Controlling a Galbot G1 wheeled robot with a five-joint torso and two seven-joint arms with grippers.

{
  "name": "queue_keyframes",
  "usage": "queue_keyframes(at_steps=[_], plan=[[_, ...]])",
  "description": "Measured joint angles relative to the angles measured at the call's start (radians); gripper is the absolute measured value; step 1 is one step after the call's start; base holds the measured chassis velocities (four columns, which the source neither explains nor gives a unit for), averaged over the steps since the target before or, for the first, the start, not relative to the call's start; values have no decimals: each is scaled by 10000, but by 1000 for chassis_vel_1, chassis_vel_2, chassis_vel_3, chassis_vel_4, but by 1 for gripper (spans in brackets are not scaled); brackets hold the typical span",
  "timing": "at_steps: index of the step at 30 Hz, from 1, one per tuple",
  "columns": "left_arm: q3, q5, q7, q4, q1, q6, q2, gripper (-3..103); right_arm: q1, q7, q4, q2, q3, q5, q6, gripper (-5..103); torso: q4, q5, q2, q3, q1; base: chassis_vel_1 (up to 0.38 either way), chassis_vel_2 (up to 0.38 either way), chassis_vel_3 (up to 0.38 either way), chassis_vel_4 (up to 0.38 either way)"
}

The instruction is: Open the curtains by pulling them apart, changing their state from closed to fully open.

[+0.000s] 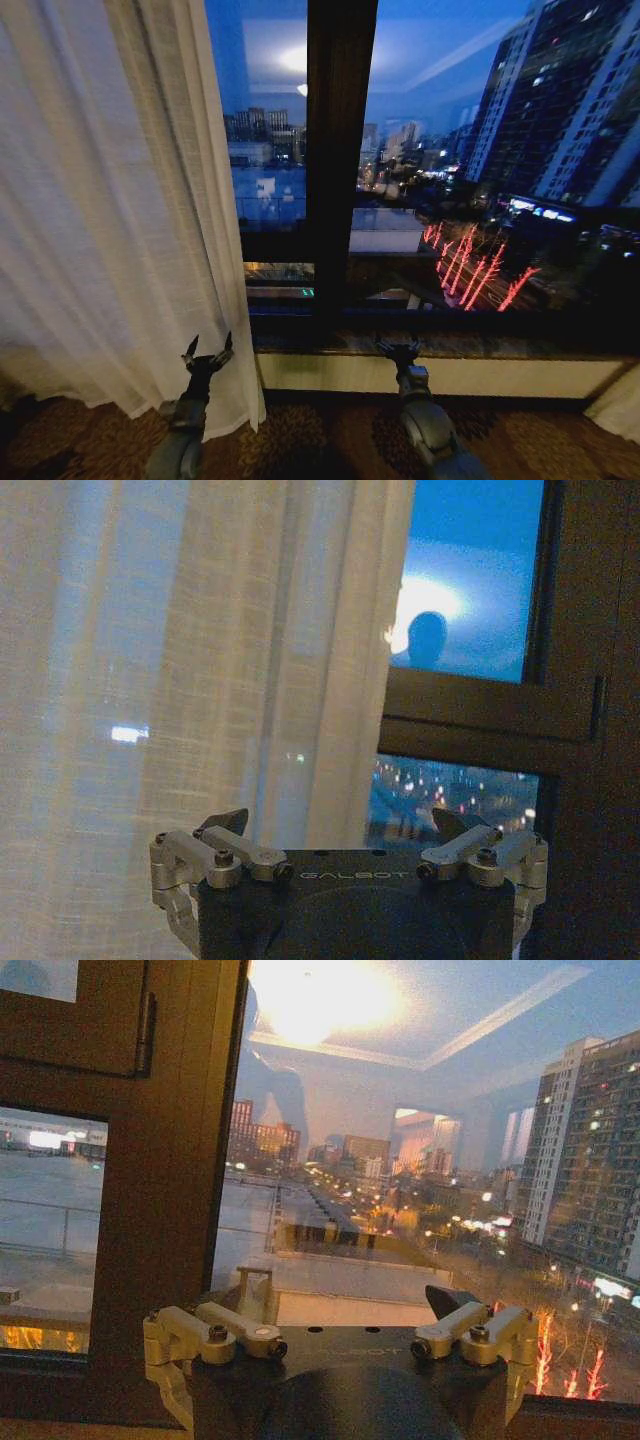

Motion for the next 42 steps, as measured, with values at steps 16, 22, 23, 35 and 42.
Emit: queue_keyframes(at_steps=[16,22,23,35,42], plan=[[618,328,-920,-859,-1153,3913,106,100,-1,0,0,0,0,0,0,100,0,0,0,0,0,0,0,0,0],[466,144,-693,-10,-2370,2963,1447,100,-1,-2,0,0,-2,0,0,100,0,-2,-1,0,0,0,0,0,0],[397,106,-642,165,-2613,2721,1735,100,0,3,0,0,2,0,0,100,-4,6,0,0,-1,0,0,0,0],[554,-87,-209,1708,-2603,-332,1770,100,0,0,0,1,-1,0,0,100,1,-1,0,0,0,0,0,0,0],[652,18,-38,2795,-1993,-2054,1162,100,0,0,0,1,-1,0,0,100,2,-2,-1,0,0,0,0,0,0]])
